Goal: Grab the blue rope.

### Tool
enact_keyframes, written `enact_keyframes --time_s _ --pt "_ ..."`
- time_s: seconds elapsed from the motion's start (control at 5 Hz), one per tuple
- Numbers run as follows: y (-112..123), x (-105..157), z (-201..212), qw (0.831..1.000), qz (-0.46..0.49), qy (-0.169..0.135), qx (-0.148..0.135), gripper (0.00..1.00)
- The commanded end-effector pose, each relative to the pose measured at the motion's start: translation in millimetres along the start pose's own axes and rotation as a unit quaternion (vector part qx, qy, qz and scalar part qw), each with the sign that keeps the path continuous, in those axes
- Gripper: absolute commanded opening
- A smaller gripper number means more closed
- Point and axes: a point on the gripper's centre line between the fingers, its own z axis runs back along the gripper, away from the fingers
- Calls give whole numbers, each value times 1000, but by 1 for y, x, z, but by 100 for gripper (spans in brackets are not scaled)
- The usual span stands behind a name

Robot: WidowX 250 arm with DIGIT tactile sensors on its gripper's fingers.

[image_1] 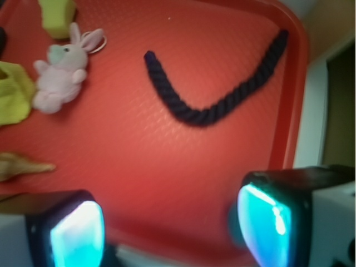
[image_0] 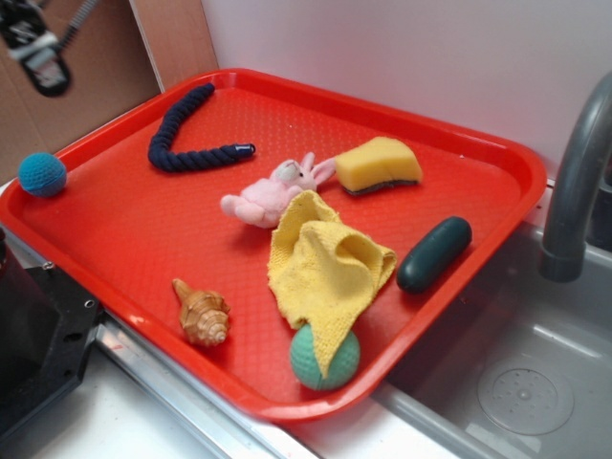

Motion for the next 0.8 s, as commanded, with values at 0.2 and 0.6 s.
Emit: enact_keyframes --time_s 0.2,0.6 --pt "5 47 -67 994 -102 23 41 100" --pt "15 60 -110 993 -113 22 36 100"
